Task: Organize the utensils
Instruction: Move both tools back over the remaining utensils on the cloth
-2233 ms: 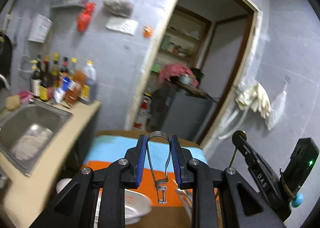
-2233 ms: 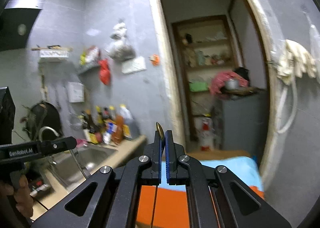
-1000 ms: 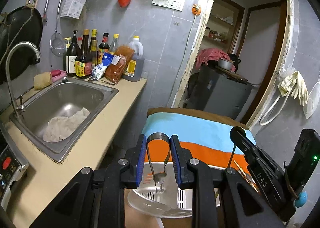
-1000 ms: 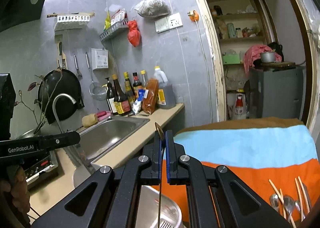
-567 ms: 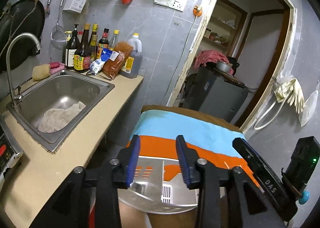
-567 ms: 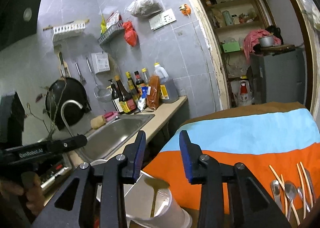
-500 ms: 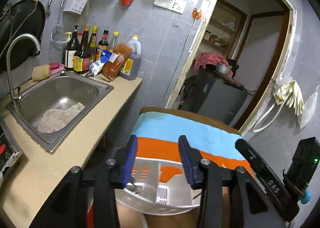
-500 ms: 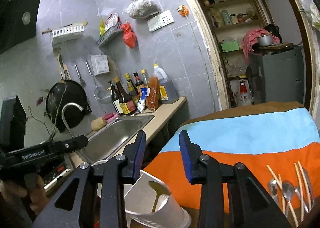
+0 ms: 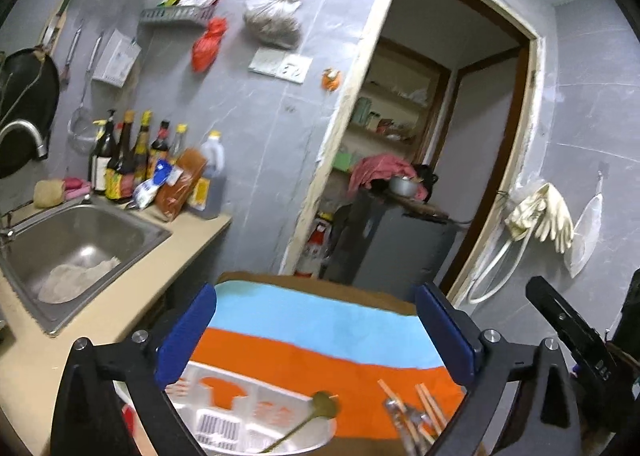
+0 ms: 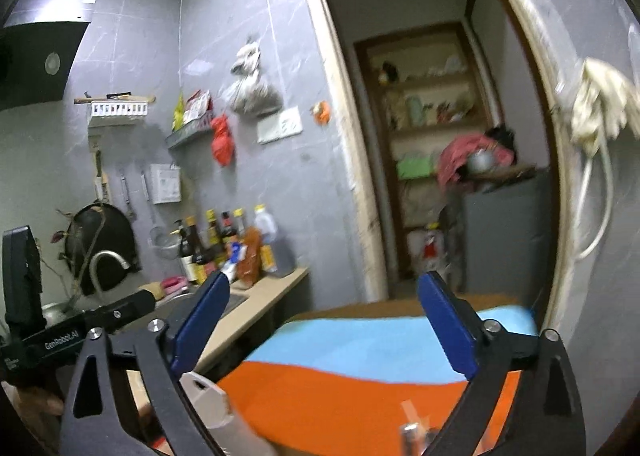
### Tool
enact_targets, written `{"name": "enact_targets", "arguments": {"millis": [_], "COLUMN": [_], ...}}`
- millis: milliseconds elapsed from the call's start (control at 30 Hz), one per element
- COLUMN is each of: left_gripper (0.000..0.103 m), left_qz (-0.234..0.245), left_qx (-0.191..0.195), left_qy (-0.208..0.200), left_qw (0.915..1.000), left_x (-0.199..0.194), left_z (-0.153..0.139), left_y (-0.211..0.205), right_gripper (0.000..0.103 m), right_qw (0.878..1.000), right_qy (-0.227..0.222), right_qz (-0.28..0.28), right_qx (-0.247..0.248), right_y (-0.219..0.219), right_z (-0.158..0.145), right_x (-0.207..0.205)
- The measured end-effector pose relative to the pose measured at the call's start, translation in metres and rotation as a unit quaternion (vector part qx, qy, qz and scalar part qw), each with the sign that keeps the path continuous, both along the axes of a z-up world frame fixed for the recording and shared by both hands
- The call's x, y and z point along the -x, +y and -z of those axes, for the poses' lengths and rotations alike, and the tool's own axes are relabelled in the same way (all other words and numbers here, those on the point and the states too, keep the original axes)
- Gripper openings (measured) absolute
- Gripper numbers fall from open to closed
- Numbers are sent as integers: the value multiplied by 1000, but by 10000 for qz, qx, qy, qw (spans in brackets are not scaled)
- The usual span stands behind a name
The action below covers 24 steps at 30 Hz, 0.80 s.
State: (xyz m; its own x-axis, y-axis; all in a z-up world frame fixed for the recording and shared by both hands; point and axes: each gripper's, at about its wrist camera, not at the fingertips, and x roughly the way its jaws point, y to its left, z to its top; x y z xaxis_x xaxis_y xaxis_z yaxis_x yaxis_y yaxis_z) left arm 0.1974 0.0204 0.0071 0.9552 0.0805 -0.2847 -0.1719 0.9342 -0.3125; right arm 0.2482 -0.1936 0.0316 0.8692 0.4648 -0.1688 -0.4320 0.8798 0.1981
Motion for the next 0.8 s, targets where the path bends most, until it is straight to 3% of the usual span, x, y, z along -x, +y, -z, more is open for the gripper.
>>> {"name": "enact_targets", "arguments": {"millis": [67, 400, 800], "left_gripper": [102, 103, 103], "left_qz": [71, 393, 654], "left_qx": [-91, -333, -297], "left_qy": [-26, 11, 646], "left_qw": [9999, 9987, 9953], "left_x": [-5, -30, -73], "left_z": [-2, 8, 52], "left_y": [-14, -76, -123], "right_gripper": [101, 101, 101], "right_qw": [9998, 9965, 9931], "right_qy": [-116, -247, 397], "right_qz": [168, 711, 964], "right_qx": [80, 357, 532], "right_y": [-13, -77, -139], "right_z": [-9, -19, 38], "right_x": [2, 1, -37]}}
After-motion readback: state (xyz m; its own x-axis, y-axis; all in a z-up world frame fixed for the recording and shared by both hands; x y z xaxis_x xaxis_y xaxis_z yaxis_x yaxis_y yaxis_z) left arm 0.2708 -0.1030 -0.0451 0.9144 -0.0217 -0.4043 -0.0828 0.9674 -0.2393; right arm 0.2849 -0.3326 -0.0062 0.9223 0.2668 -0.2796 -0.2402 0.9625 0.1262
